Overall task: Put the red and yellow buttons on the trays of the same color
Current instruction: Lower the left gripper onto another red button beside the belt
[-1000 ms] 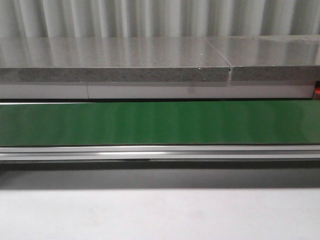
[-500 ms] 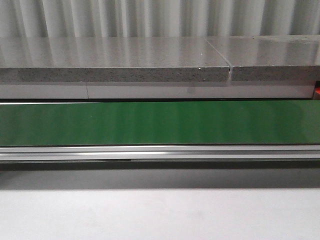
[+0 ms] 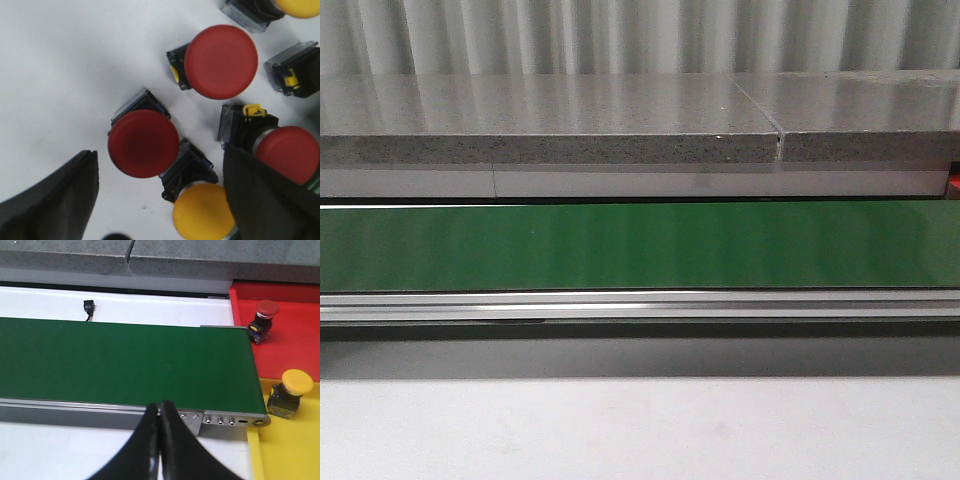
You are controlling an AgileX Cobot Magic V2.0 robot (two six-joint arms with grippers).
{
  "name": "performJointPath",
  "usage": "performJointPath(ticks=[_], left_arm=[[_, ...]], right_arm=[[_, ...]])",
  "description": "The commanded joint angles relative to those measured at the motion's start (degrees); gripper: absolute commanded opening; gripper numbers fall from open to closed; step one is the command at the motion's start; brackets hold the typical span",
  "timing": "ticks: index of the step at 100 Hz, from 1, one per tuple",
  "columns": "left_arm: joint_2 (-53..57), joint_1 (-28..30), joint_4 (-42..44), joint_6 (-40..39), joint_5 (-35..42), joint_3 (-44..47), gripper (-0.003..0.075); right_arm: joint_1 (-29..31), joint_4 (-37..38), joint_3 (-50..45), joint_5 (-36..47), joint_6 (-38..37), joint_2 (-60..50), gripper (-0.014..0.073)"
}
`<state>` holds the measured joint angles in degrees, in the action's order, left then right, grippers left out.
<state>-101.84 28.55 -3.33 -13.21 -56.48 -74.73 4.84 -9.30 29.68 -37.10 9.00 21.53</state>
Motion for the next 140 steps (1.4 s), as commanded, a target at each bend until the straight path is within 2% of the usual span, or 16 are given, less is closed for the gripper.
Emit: performJointPath(ticks=[1,47,55,68,83,123,140], left_arm=[[1.5,0.1,-0.7,-1.2,0.0,-1.8,0.05],[-2.6,1.5,-0.1,-1.2,1.5,-1.8,0.0488],[-2.6,1.5,0.5,-1.2,2.8,-1.8,0.043],[-2.6,1.5,0.5,-1.2,3.3,-1.8,0.0286],[-2.0,1.5,0.5,-0.7,3.6,-1.8,0.0208],[10.6,1.5,1.2,2.7,1.1,-1.7,0.0204],[15.9,-1.3,1.2,5.5,-1.4,-1.7,0.0198]], right_arm=[[-0.2,-0.7,1.5,4.3,0.5,0.4,-0.0102],[-0.2,-0.7,1.5,4.3,0.5,0.4,-0.0102],[-0.2,-0.7,1.5,4.3,0.5,0.4,-0.0102],[-0.2,-0.7,1.5,4.3,0.5,0.4,-0.0102],[-0.2,-0.7,1.5,4.3,0.5,0.4,-0.0102],[-0.2,-0.7,1.5,4.3,0.5,0.4,-0.0102],[-0.2,-0.7,1.5,4.3,0.5,0.4,-0.0102]])
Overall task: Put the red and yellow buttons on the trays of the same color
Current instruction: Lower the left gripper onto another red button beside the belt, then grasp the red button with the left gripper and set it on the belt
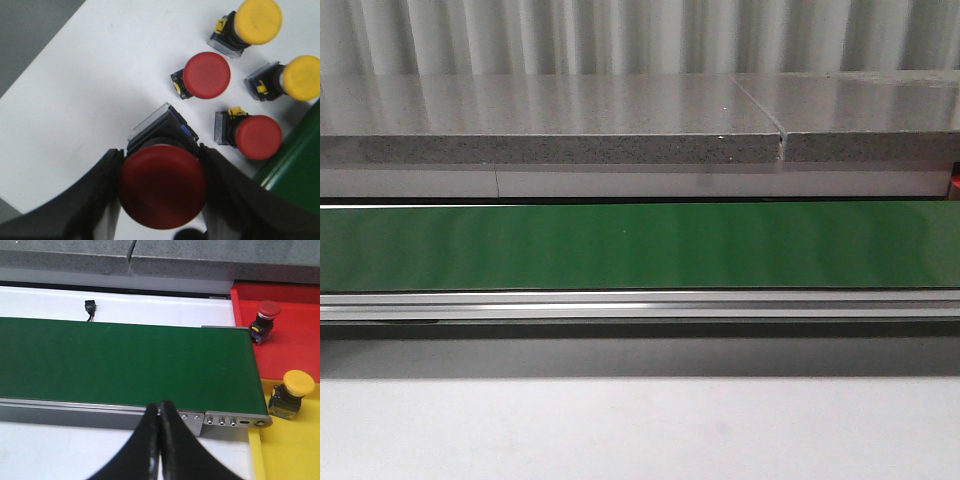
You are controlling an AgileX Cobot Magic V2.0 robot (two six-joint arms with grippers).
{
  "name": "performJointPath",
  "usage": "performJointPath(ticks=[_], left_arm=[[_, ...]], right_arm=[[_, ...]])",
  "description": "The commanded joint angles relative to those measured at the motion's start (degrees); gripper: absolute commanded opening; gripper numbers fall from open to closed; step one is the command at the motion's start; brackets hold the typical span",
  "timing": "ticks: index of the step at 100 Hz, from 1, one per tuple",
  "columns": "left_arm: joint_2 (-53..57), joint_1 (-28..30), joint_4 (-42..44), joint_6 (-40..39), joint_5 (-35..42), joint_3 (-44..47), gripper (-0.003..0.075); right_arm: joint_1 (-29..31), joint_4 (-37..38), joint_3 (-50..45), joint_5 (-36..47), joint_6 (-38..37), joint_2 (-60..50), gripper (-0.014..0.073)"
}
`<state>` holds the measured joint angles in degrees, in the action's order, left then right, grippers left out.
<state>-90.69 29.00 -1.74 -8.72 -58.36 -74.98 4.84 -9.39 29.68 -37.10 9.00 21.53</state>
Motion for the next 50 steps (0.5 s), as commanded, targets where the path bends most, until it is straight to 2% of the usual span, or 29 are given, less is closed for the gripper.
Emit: performJointPath(ticks=[1,21,50], left_arm=[[4.9,-2.1,-0.4,1.0,0.4,-1.5,0.0198],[6.3,-8.7,-0.6,1.0,-3.1,-1.5,0.0198],[4.2,-17.2,-0.6,1.0,-2.7,-1.5,0.0198]], right_arm=[[-0.2,-0.6,1.5,4.3,0.5,0.4,-0.0102],[-0.2,-0.6,1.5,4.3,0.5,0.4,-0.0102],[-0.2,-0.6,1.5,4.3,0.5,0.4,-0.0102]])
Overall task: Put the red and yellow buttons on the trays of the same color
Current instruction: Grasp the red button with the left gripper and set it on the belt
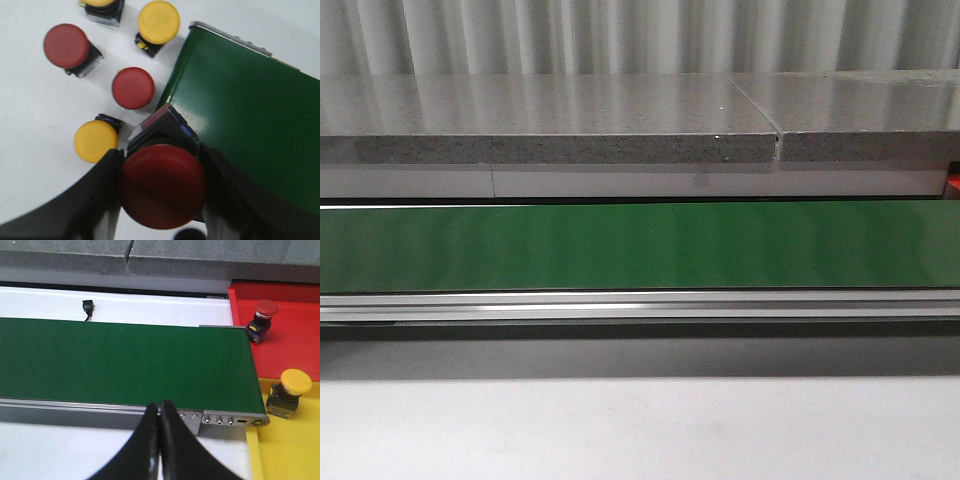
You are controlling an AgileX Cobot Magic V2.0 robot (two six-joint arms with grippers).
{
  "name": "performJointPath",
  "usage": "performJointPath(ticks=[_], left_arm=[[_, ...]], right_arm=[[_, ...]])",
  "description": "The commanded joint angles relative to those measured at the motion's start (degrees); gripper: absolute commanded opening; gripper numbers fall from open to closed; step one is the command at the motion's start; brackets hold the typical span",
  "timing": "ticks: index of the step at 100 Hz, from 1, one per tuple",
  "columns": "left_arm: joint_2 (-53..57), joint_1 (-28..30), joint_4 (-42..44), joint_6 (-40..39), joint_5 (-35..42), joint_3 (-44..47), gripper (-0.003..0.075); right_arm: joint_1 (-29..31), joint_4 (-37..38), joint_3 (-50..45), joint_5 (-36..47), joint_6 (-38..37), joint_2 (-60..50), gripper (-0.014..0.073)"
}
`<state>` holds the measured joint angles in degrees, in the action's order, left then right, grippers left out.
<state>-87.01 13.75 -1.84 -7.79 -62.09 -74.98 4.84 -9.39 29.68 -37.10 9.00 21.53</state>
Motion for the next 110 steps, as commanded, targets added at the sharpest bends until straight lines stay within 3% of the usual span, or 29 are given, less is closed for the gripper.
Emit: performJointPath(ticks=[1,40,48,63,68,110], left_arm=[[0.2,-2.1,-0.5,0.1,0.9,-1.5,0.0198],[-5.1,-5.5,-0.1,1.6,0.4,-1.5,0.0206],[-5.3,-5.5,-0.4,1.6,0.3,-1.5,0.0272],[-5.3,-5.5,-2.9,1.8,0.8,-2.0,0.0501],[-5.3,-5.5,-3.7,1.8,1.2,-2.7,0.0528],[-2.2,-4.4,-8.2,1.8,-0.3,-10.4,0.0525]], right_arm=[[-0.2,-0.6,1.5,4.3,0.5,0.4,-0.0102],[-0.2,-0.6,1.5,4.3,0.5,0.4,-0.0102],[-0.2,-0.6,1.5,4.3,0.5,0.4,-0.0102],[-0.2,-0.6,1.5,4.3,0.5,0.4,-0.0102],[-0.2,-0.6,1.5,4.3,0.5,0.4,-0.0102],[-0.2,-0.6,1.5,4.3,0.5,0.4,-0.0102]])
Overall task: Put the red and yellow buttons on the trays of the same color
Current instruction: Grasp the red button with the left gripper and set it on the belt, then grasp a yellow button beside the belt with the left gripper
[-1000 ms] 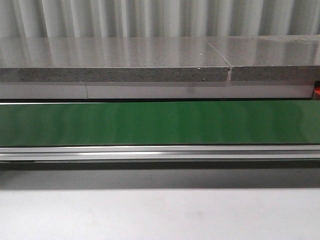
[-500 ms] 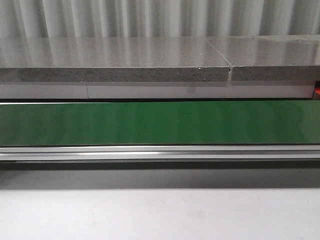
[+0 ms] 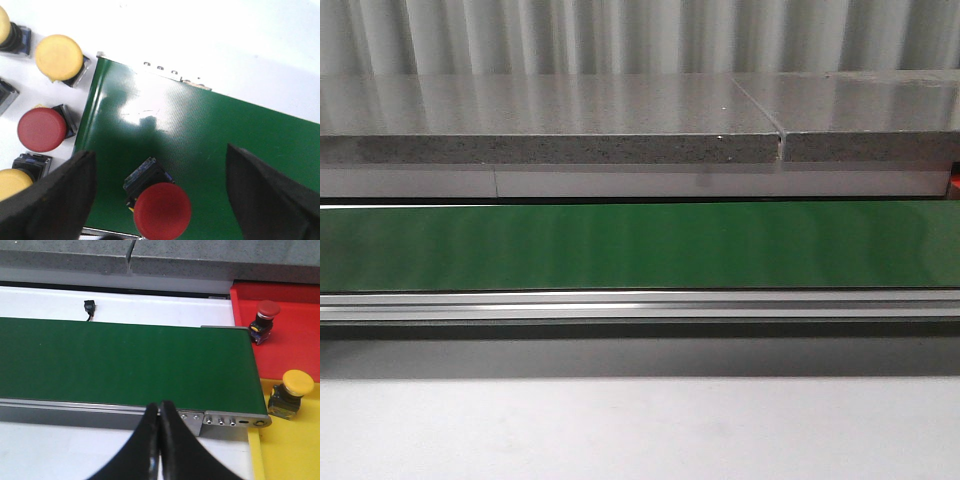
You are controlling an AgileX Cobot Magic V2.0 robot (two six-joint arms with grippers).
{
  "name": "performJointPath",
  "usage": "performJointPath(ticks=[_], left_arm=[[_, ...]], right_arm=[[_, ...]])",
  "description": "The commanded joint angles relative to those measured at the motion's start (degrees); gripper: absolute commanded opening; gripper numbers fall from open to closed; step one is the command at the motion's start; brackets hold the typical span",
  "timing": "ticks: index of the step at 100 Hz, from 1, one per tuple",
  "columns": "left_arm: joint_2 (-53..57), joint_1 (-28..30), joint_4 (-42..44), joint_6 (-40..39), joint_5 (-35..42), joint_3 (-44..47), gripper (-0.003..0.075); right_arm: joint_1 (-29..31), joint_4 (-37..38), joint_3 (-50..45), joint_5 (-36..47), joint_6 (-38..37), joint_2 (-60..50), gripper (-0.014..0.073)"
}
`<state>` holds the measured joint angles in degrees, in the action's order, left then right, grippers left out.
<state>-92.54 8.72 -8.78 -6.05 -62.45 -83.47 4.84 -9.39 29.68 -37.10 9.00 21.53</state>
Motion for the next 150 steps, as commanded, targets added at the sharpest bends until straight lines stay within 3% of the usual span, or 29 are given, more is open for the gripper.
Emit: performJointPath(ticks=[1,45,71,113,150], left_arm=[[3.5,0.8,-1.2,0.0,0.0,-1.9,0.0525],[3.3,9.6,9.4,-1.9,-9.9,2.0,0.0525],[2.8,13.9,10.0,-1.5,-4.3,9.5,0.0525],[-3.3,14.8,3.7,2.8,-1.7,9.6,0.0525],[-6.4,14.8,3.6,2.8,2.2,9.5,0.0525]], right_arm=[[-0.2,-0.6,1.5,4.3,0.5,0.4,-0.0102],[-0.2,-0.6,1.5,4.3,0.5,0.4,-0.0102],[-0.2,-0.6,1.5,4.3,0.5,0.4,-0.0102],[-0.2,-0.6,1.5,4.3,0.5,0.4,-0.0102],[-0.2,-0.6,1.5,4.3,0.5,0.4,-0.0102]])
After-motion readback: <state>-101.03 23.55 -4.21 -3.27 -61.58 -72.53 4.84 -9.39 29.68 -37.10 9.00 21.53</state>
